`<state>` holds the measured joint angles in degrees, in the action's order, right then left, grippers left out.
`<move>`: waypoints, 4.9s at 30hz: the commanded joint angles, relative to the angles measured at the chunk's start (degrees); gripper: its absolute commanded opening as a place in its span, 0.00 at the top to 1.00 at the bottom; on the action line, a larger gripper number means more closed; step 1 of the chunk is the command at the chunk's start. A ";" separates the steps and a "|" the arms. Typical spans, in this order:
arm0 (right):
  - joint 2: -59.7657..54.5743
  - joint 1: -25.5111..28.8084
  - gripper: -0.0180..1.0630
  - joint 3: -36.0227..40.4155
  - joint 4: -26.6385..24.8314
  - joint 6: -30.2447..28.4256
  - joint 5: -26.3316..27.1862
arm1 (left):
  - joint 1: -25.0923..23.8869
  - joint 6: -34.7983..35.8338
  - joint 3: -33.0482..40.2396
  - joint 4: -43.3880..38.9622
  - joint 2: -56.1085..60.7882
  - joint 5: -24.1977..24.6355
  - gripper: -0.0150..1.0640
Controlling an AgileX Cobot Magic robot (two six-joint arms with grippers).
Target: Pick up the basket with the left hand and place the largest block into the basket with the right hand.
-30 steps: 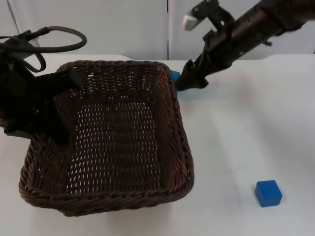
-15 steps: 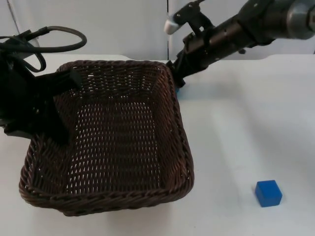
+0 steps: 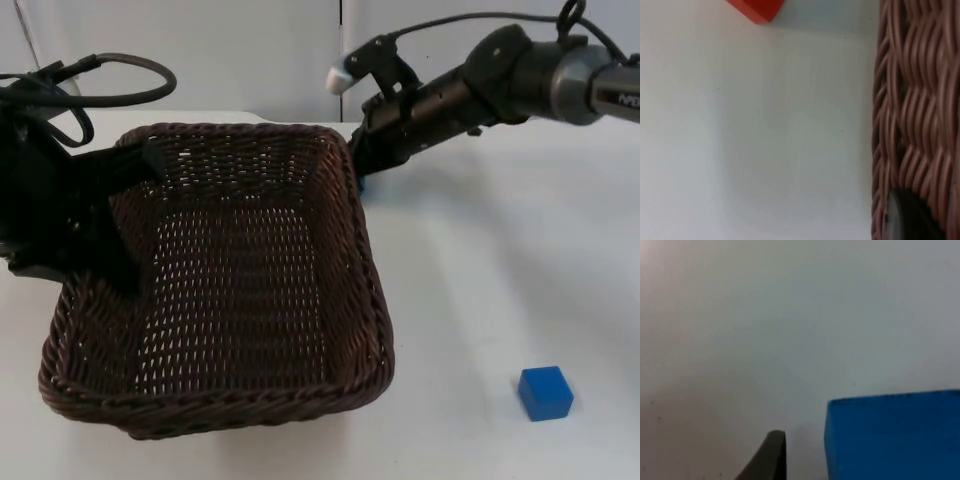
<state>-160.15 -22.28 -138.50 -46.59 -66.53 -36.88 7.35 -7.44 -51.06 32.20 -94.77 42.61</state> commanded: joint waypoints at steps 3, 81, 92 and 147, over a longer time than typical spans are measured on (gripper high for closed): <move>-0.23 -0.50 0.11 -0.37 -0.16 -0.96 0.99 | 0.03 -0.20 0.05 1.67 0.76 -0.90 0.99; 65.05 1.63 0.98 46.10 18.20 21.10 -16.01 | 0.03 -0.20 0.05 1.89 0.76 -0.32 0.99; 64.94 -7.00 0.98 46.10 17.97 21.10 -13.75 | 0.03 -0.20 0.05 2.01 0.76 -0.47 0.99; 38.36 -16.92 0.47 46.10 10.30 18.98 4.71 | 0.03 -0.20 0.05 3.76 0.76 -1.32 0.99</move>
<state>-122.15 -38.81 -92.45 -35.92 -47.06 -32.50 7.35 -7.57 -51.06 33.95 -94.77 41.95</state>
